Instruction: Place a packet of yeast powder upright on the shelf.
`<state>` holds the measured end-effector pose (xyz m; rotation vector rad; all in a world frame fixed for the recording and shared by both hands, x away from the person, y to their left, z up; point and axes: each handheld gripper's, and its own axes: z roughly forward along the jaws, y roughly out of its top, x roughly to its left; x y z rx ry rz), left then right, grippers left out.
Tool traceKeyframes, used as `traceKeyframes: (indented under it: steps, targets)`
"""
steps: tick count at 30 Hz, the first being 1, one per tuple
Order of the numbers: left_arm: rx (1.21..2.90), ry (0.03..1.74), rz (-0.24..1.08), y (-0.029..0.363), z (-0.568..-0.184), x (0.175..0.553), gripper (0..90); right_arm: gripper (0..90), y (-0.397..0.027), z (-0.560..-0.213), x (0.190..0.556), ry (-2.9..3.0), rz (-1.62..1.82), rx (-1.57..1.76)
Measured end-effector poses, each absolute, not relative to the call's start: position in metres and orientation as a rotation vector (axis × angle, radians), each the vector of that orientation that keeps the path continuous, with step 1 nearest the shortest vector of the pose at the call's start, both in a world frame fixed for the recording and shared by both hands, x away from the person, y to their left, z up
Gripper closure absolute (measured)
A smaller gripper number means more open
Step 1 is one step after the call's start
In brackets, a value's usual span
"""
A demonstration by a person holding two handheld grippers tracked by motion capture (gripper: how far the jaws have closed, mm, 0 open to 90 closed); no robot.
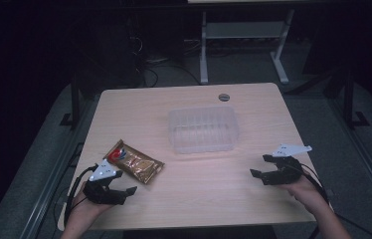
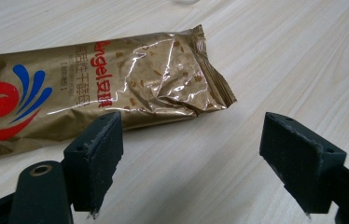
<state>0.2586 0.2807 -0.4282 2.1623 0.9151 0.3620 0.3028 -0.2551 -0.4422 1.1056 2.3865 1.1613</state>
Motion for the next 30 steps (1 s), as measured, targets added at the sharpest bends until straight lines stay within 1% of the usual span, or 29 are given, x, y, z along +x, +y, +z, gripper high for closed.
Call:
traceKeyframes:
  steps: [5,9,10,15,20,21,22,23,26,30]
  targets:
    - [2.149,0.922,0.366,0.281,-0.427,0.261,21.7,22.4,-0.256,-0.443,0.302,2.386,1.163,1.113]
    - [2.144,0.935,0.373,0.281,-0.424,0.265,25.6,22.4,-0.257,-0.443,0.303,2.383,1.172,1.11]
    - [2.145,0.937,0.396,0.282,-0.421,0.267,32.9,22.4,-0.257,-0.444,0.304,2.39,1.168,1.106]
    - [2.132,0.961,0.426,0.287,-0.414,0.276,53.5,22.4,-0.254,-0.443,0.303,2.391,1.158,1.109]
    - [2.111,1.011,0.427,0.293,-0.407,0.301,74.0,22.4,-0.253,-0.442,0.303,2.383,1.164,1.111]
    - [2.111,1.011,0.427,0.293,-0.407,0.301,77.5,22.4,-0.253,-0.442,0.303,2.383,1.164,1.111]
    - [2.107,1.015,0.425,0.294,-0.406,0.305,77.5,22.4,-0.254,-0.442,0.303,2.384,1.154,1.107]
    - [2.099,1.026,0.432,0.295,-0.403,0.313,84.2,22.4,-0.254,-0.443,0.303,2.387,1.154,1.108]
    - [2.079,1.046,0.44,0.297,-0.402,0.324,89.6,22.4,-0.255,-0.443,0.303,2.386,1.154,1.116]
    - [2.065,1.085,0.46,0.3,-0.403,0.337,89.8,22.4,-0.256,-0.442,0.302,2.379,1.161,1.116]
